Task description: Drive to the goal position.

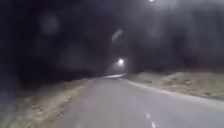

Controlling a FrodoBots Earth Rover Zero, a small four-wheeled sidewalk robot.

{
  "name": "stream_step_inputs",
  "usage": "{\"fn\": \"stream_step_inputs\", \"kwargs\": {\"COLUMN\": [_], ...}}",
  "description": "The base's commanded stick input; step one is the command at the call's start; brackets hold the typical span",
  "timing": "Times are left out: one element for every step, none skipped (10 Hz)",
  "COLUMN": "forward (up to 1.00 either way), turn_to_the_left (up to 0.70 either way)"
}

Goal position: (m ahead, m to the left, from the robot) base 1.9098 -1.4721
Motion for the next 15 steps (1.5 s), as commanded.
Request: {"fn": "stream_step_inputs", "kwargs": {"forward": [1.0, 1.0, 1.0, 1.0, 1.0, 1.0, 1.0, 1.0, 1.0, 1.0, 1.0, 1.0, 1.0, 1.0, 1.0], "turn_to_the_left": [0.01, 0.03, 0.04, 0.06, 0.08, 0.1, 0.13, 0.14, 0.13, 0.11, 0.09, 0.07, 0.06, 0.1, 0.14]}}
